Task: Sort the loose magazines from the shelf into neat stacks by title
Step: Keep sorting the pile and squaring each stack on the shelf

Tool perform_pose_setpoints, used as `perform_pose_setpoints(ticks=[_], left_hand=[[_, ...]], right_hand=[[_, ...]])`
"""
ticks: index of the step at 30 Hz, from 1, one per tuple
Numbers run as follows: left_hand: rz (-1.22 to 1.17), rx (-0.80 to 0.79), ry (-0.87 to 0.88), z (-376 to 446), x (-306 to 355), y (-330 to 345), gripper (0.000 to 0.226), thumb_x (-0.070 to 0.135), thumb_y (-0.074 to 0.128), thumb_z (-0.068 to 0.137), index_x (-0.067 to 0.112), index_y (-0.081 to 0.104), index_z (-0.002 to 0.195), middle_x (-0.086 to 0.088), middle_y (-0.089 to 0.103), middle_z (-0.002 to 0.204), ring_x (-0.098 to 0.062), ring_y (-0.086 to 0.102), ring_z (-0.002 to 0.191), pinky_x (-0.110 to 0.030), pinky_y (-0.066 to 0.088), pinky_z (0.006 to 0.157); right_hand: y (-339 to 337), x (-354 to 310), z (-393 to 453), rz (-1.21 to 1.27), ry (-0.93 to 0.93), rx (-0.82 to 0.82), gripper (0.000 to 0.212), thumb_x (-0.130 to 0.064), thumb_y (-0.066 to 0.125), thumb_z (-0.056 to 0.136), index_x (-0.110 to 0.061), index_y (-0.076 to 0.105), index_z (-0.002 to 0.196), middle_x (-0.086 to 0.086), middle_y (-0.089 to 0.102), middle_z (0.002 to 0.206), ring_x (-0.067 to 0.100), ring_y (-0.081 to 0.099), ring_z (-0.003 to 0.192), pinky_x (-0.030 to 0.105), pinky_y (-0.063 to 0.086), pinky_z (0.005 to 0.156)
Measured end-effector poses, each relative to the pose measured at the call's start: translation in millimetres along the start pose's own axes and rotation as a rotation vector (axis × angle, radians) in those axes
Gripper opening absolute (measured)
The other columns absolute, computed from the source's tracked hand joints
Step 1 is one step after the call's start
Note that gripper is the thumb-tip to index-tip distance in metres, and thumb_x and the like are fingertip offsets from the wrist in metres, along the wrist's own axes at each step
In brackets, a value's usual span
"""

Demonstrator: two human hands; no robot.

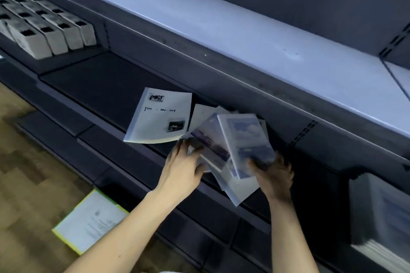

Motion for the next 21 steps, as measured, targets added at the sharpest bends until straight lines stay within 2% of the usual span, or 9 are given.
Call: perform_pose_setpoints(ticks=[4, 7, 8, 10, 11, 13, 16, 19, 21], left_hand=[[0.118, -0.013, -0.011, 21.0, -8.4, -7.7, 0.049, 0.044, 0.047, 0.095, 0.028, 0.044, 0.141, -0.003, 0.038, 0.146, -0.03, 0.036, 0.131, -0.04, 0.037, 0.104], [0.24, -0.029, -0.013, 37.8, -13.2, -7.5, 0.05, 0.048, 0.04, 0.097, 0.023, 0.042, 0.14, -0.007, 0.039, 0.139, -0.032, 0.036, 0.125, -0.04, 0.036, 0.097], [0.279, -0.03, -0.009, 44.2, -14.2, -7.5, 0.051, 0.05, 0.039, 0.097, 0.022, 0.043, 0.14, -0.009, 0.04, 0.137, -0.034, 0.037, 0.124, -0.041, 0.036, 0.097], [0.328, -0.02, -0.018, 55.4, -16.3, -6.9, 0.054, 0.054, 0.037, 0.096, 0.021, 0.046, 0.138, -0.013, 0.043, 0.132, -0.036, 0.039, 0.121, -0.042, 0.037, 0.095], [0.342, -0.018, -0.027, 59.6, -16.4, -6.8, 0.057, 0.058, 0.036, 0.096, 0.021, 0.046, 0.137, -0.014, 0.044, 0.131, -0.036, 0.04, 0.12, -0.042, 0.037, 0.095], [0.346, -0.052, -0.025, 68.4, -16.0, -5.2, 0.067, 0.066, 0.031, 0.094, 0.02, 0.04, 0.142, -0.016, 0.044, 0.133, -0.036, 0.04, 0.121, -0.043, 0.036, 0.096], [0.348, -0.09, -0.003, 80.6, -13.2, -4.8, 0.077, 0.073, 0.029, 0.091, 0.019, 0.033, 0.146, -0.017, 0.045, 0.137, -0.036, 0.04, 0.123, -0.045, 0.034, 0.098], [0.373, -0.114, 0.0, 91.9, -10.7, -6.9, 0.083, 0.077, 0.033, 0.086, 0.018, 0.038, 0.143, -0.018, 0.048, 0.132, -0.036, 0.045, 0.118, -0.043, 0.036, 0.096], [0.376, -0.143, -0.006, 96.9, -12.9, -8.1, 0.09, 0.083, 0.034, 0.08, 0.019, 0.038, 0.143, -0.018, 0.051, 0.127, -0.034, 0.048, 0.114, -0.042, 0.037, 0.094]], right_hand=[[-2.4, -6.0, -11.7, -0.015, 0.091, 0.072, 0.125, -0.075, 0.064, 0.053, -0.004, 0.031, 0.15, 0.028, 0.037, 0.146, 0.044, 0.034, 0.131, 0.049, 0.031, 0.108], [2.8, 0.1, -20.5, 0.139, 0.171, 0.006, 0.12, -0.071, 0.074, 0.057, -0.006, 0.032, 0.149, 0.019, 0.039, 0.148, 0.036, 0.038, 0.133, 0.041, 0.034, 0.107], [6.8, 4.1, -23.2, 0.241, 0.196, -0.018, 0.112, -0.07, 0.075, 0.057, -0.009, 0.04, 0.145, 0.015, 0.047, 0.143, 0.031, 0.046, 0.129, 0.033, 0.041, 0.101], [9.4, 7.1, -36.1, 0.302, 0.234, -0.032, 0.078, -0.065, 0.072, 0.07, -0.016, 0.056, 0.128, 0.004, 0.061, 0.128, 0.021, 0.06, 0.113, 0.021, 0.047, 0.081], [11.3, 9.2, -41.8, 0.31, 0.247, 0.013, 0.059, -0.058, 0.07, 0.079, -0.018, 0.058, 0.12, 0.001, 0.064, 0.12, 0.019, 0.063, 0.104, 0.02, 0.05, 0.076], [15.4, 7.9, -56.7, 0.464, 0.313, 0.095, 0.032, -0.033, 0.066, 0.091, -0.014, 0.053, 0.114, -0.001, 0.06, 0.104, 0.017, 0.065, 0.088, 0.033, 0.06, 0.068], [17.7, 0.9, -74.6, 0.696, 0.334, 0.139, 0.021, -0.013, 0.058, 0.096, -0.009, 0.05, 0.115, 0.006, 0.06, 0.103, 0.027, 0.067, 0.093, 0.044, 0.062, 0.064], [10.7, -4.6, -85.5, 0.74, 0.353, 0.2, 0.021, -0.015, 0.056, 0.099, -0.013, 0.052, 0.119, 0.008, 0.064, 0.105, 0.029, 0.068, 0.091, 0.037, 0.062, 0.059], [4.9, -7.2, -88.7, 0.706, 0.347, 0.208, 0.025, -0.018, 0.055, 0.1, -0.013, 0.053, 0.125, 0.009, 0.066, 0.106, 0.028, 0.069, 0.081, 0.026, 0.056, 0.048]])
Point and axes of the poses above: each hand's wrist, its own z-axis towards the middle knuckle, its own y-axis out of the palm, x = y × z, the point moved 1 cm from there along z, towards the middle knuckle
